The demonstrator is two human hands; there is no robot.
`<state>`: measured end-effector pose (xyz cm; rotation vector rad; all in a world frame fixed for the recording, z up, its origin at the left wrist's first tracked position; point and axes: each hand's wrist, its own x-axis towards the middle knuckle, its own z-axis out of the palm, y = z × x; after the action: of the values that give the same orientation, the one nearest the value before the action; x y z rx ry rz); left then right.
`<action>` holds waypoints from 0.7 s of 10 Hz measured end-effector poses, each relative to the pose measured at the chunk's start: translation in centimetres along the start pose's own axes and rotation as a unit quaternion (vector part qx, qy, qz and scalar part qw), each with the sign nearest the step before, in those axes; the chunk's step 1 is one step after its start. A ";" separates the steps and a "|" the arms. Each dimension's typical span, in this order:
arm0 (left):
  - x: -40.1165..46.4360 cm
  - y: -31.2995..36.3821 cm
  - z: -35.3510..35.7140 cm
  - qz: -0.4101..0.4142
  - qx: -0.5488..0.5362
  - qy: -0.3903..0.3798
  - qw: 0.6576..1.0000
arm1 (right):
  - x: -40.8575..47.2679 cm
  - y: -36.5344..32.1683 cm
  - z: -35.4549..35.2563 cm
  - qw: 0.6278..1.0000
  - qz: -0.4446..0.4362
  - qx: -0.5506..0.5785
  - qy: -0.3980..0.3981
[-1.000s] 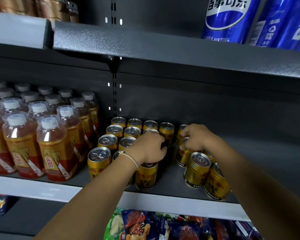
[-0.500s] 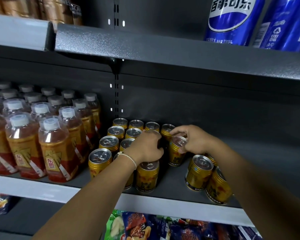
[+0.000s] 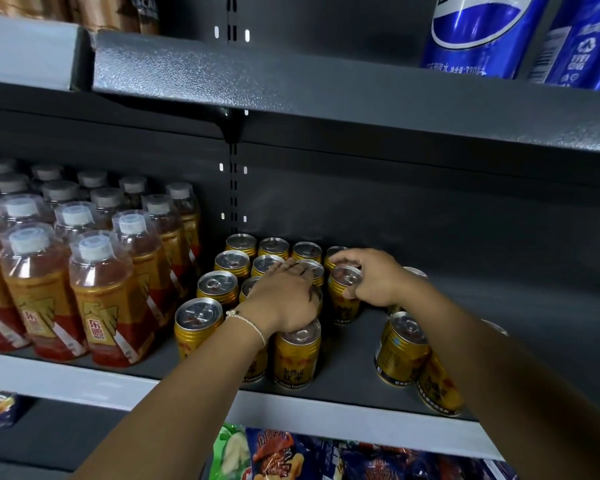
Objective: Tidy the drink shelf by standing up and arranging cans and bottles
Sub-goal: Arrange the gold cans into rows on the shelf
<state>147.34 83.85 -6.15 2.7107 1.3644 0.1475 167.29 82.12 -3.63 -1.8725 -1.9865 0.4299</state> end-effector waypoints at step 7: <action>-0.1 0.2 0.0 -0.001 0.004 0.002 1.000 | 0.3 0.6 0.8 0.999 0.026 0.003 0.042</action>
<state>147.41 83.67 -6.11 2.7160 1.3727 0.1489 167.46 82.53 -4.61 -1.9089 -1.8843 0.3645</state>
